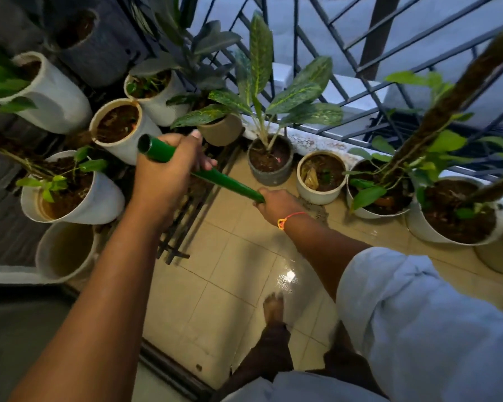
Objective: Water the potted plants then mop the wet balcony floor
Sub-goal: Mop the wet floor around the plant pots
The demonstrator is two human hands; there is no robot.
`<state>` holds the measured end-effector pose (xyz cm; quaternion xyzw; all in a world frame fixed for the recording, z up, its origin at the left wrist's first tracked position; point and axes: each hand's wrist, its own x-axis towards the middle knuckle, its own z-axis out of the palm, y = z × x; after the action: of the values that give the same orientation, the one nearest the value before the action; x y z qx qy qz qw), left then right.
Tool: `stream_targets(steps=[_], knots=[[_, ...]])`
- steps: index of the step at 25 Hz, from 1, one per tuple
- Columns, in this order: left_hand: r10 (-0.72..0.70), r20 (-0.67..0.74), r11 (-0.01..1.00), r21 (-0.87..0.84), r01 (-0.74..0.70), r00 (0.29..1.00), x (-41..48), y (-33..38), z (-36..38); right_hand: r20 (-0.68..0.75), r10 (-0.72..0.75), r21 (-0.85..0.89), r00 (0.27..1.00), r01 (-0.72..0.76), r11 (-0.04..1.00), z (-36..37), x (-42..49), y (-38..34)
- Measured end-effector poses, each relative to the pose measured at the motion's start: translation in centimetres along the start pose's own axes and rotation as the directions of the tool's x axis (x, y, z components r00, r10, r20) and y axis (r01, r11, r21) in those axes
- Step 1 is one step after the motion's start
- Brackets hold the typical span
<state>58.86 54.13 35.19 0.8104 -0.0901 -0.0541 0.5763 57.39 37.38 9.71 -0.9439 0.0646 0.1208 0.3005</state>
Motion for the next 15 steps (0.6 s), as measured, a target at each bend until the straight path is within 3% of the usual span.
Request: stream_targets(steps=[8, 15], knots=[[0.108, 0.256, 0.988, -0.131, -0.076, 0.961, -4.4, 2.7, 13.4, -0.055, 0.224, -0.056, 0.973, -0.227, 0.972, -5.4, -12.2, 12.6], [-0.03, 0.467, 0.981, -0.155, 0.115, 0.884, -11.9, -0.3, 24.2, -0.003, 0.479, -0.026, 0.878, -0.479, 0.877, -6.3, -24.9, 24.2]])
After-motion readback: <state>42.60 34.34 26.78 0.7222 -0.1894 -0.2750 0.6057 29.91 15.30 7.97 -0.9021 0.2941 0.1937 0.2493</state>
